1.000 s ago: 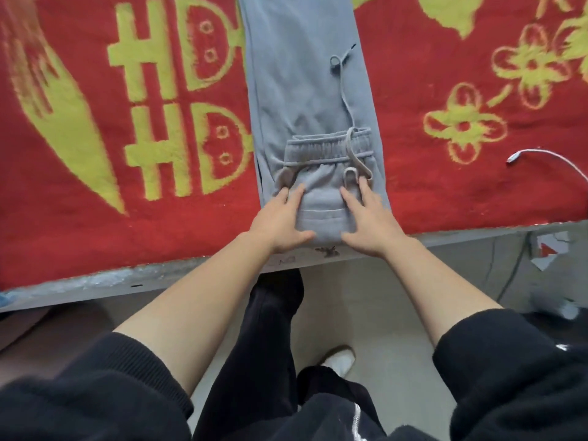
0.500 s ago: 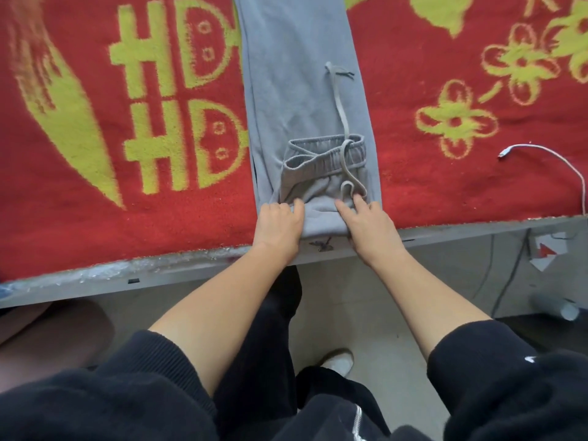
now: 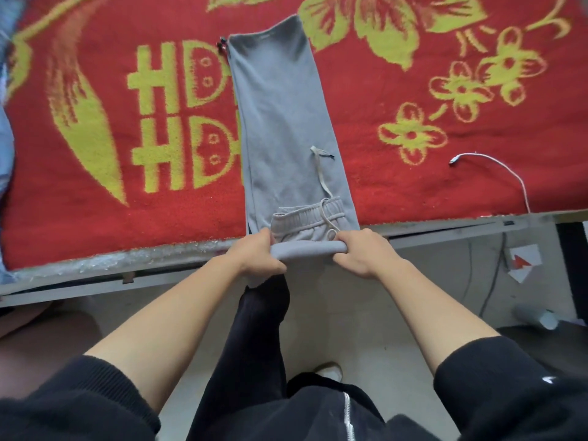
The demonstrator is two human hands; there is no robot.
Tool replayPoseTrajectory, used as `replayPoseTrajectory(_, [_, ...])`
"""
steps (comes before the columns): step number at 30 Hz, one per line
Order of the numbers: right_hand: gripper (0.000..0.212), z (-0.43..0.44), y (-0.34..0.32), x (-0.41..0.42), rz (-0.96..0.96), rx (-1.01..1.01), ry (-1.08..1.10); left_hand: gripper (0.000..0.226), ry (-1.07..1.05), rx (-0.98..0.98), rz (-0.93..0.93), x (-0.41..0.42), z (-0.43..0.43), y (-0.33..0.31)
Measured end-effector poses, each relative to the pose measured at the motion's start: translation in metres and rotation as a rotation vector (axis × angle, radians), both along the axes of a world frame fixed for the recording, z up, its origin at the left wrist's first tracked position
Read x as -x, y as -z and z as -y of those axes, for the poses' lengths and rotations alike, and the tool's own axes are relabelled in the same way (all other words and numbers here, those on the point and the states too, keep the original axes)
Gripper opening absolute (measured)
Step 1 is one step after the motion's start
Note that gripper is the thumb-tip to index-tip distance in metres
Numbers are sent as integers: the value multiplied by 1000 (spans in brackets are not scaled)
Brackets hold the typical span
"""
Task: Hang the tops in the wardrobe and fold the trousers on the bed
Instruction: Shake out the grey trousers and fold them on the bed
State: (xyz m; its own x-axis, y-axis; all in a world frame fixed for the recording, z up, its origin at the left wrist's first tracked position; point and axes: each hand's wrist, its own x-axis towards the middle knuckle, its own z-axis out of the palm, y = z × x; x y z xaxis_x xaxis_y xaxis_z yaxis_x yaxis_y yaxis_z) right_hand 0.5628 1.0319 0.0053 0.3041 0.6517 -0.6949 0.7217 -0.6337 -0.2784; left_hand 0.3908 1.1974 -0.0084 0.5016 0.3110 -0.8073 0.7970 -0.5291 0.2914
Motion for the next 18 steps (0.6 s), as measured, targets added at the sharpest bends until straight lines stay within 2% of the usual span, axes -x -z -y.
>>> replayPoseTrajectory(2, [11,-5,-11,-9,8,-36,13,45,-7,69,11,-9,-12,-9])
replayPoseTrajectory(4, [23,-14,-19,-21,8,-73,54,37,-38,160,7,-19,-31,-20])
replayPoseTrajectory(6, [21,-30,-24,-37,-25,-111,143,31,-102,252,27,-28,-55,-27])
replayPoseTrajectory(8, [18,-50,-26,-57,-65,-174,272,38,-221,298,110,-37,-81,-29])
replayPoseTrajectory(9, [30,-62,-25,-67,-59,-216,330,45,-304,295,164,-41,-94,-27])
replayPoseTrajectory(11, [45,-88,-21,-86,-27,-289,442,51,-499,234,281,-54,-119,-21])
replayPoseTrajectory(13, [52,-116,-12,-102,-27,-354,566,50,-659,80,366,-69,-140,-8])
replayPoseTrajectory(15, [58,-143,1,-117,-27,-395,665,53,-744,-87,394,-84,-155,10])
replayPoseTrajectory(18, [61,-179,30,-131,-35,-382,760,52,-825,-169,342,-99,-166,40])
